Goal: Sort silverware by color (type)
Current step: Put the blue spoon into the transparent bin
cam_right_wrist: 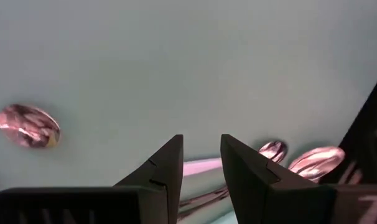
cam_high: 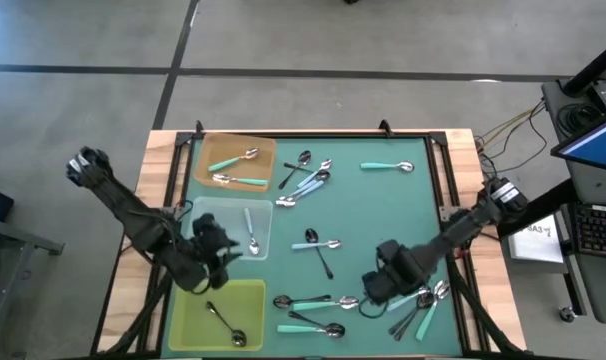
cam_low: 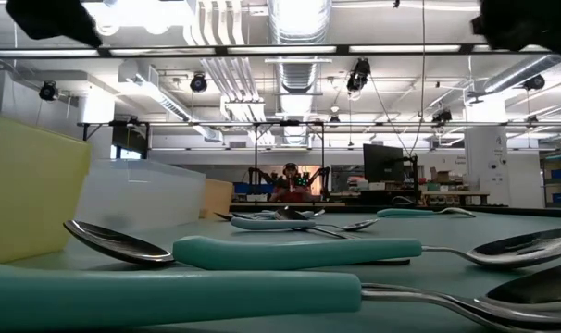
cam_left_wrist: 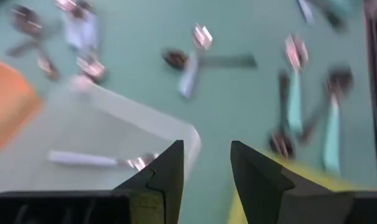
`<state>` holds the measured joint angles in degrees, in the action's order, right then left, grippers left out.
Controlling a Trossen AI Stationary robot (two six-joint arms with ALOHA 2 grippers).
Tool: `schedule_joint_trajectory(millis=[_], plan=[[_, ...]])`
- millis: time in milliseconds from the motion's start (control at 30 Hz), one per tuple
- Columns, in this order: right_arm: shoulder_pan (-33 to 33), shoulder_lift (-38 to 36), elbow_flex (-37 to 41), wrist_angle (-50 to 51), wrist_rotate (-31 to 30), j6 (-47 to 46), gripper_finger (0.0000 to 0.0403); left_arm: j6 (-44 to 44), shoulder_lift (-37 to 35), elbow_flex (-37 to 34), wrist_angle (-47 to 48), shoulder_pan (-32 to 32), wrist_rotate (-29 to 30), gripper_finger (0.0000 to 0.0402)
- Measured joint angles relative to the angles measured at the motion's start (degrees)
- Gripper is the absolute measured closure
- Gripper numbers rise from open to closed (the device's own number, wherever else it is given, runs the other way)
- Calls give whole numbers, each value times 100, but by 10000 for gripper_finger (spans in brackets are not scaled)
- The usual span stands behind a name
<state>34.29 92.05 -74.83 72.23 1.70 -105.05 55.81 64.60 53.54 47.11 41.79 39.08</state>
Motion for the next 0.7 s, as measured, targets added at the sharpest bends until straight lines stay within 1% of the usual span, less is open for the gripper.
schedule_joint_trajectory(millis=[100, 133, 200, 367, 533, 700], plan=[[325, 0, 4, -164, -79, -516, 305, 258, -97, 0, 0, -50, 555, 287], [431, 0, 4, -220, -82, -502, 305, 301, -122, 0, -1, -61, 712, 287], [630, 0, 4, -384, -133, -104, 307, 311, -153, 0, -3, -69, 934, 287], [1024, 45, 22, -652, -309, 2100, 309, 177, -168, 0, -10, -103, 1053, 287], [1197, 238, 24, -769, -383, 4459, 312, 175, -168, 0, -140, -108, 1048, 287], [1241, 563, 26, -1136, -383, 6205, 307, 214, -170, 0, -523, -108, 1053, 287]])
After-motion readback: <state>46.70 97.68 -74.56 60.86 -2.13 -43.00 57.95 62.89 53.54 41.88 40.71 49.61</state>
